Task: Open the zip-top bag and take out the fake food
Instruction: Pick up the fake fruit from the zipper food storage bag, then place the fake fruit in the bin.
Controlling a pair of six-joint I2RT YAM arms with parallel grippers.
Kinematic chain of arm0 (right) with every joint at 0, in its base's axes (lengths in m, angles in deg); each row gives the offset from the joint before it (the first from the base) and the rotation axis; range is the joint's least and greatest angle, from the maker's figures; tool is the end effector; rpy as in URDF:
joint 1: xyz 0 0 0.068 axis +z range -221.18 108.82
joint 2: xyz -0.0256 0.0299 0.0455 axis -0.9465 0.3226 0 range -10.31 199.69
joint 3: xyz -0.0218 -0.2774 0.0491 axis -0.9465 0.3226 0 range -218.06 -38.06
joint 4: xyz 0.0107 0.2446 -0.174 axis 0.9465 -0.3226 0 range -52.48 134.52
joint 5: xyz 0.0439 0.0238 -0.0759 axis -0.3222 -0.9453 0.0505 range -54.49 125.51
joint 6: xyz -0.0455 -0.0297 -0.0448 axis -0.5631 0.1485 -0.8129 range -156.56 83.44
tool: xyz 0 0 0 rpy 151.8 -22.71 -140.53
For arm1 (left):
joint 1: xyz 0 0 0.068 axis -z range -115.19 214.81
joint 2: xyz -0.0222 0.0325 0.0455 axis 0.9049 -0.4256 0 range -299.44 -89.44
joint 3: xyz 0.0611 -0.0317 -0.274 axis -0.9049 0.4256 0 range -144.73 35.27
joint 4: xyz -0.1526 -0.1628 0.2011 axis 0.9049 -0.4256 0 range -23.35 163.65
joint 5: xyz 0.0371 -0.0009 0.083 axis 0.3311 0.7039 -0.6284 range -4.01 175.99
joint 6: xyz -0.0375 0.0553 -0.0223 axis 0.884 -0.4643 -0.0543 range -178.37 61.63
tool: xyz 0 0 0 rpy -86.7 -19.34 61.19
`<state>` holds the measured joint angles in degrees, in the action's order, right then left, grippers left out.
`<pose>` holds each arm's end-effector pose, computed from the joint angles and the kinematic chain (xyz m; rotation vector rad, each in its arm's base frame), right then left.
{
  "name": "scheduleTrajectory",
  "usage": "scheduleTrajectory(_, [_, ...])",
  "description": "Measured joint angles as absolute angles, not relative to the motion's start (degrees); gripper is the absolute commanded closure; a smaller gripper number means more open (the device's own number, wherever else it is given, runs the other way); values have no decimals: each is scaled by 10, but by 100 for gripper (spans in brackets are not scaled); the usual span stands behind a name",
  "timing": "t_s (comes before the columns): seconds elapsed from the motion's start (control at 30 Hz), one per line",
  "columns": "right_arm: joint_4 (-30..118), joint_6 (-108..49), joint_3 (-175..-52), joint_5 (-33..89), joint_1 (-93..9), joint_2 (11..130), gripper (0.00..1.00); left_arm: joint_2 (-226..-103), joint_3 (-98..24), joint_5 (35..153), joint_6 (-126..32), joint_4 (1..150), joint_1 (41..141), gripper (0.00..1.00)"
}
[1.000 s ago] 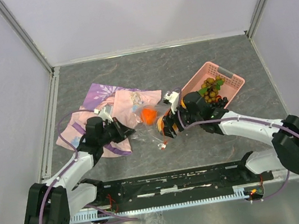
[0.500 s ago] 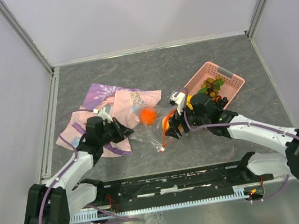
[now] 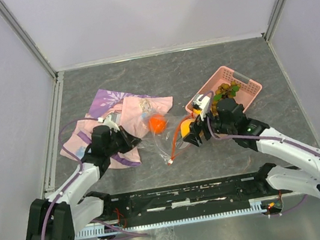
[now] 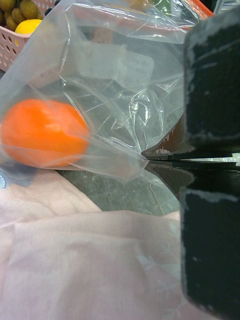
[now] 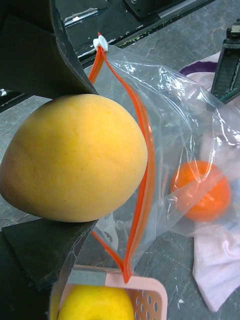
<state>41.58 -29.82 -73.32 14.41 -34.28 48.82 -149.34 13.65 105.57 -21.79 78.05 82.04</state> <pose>0.2110 0.1843 0.2302 -0.7782 1.9639 0.8427 0.2338 -0.0928 0.1489 -0.1748 2.2602 -0.8918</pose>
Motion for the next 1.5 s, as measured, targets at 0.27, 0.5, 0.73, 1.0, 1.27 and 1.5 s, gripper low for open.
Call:
scheduleTrajectory(0.27, [404, -286, -728, 141, -378, 427, 63, -1494, 149, 1055, -218, 785, 820, 97])
scheduleTrajectory(0.5, [406, -255, -728, 153, -415, 401, 64, -1494, 151, 1055, -218, 786, 820, 97])
scheduleTrajectory(0.73, [416, -209, -719, 177, -467, 398, 65, -1494, 151, 1056, -218, 790, 820, 97])
scheduleTrajectory(1.0, [428, -151, -691, 200, -541, 379, 65, -1494, 154, 1056, -218, 796, 820, 97])
scheduleTrajectory(1.27, [436, -94, -663, 217, -631, 347, 65, -1495, 157, 1057, -218, 798, 820, 97])
scheduleTrajectory(1.5, [442, -61, -654, 223, -676, 377, 65, -1498, 157, 1058, -218, 799, 820, 97])
